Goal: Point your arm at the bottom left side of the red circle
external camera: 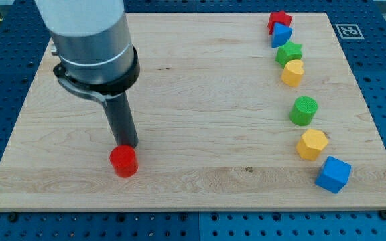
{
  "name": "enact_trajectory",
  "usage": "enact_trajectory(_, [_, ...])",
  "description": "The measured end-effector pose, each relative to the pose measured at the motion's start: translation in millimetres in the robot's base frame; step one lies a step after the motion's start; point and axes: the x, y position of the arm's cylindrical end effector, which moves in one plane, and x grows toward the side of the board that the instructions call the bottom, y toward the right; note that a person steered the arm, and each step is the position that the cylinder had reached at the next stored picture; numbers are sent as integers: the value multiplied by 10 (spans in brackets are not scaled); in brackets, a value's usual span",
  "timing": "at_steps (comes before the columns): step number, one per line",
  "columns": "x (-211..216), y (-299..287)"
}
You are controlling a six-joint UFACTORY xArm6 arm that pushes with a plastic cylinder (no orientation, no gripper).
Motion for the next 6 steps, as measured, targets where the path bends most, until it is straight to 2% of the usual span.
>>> enact_trajectory(1, [246,146])
enact_trajectory(3, [279,299])
enact_trajectory(4, [345,681])
enact_trajectory(6, [853,491])
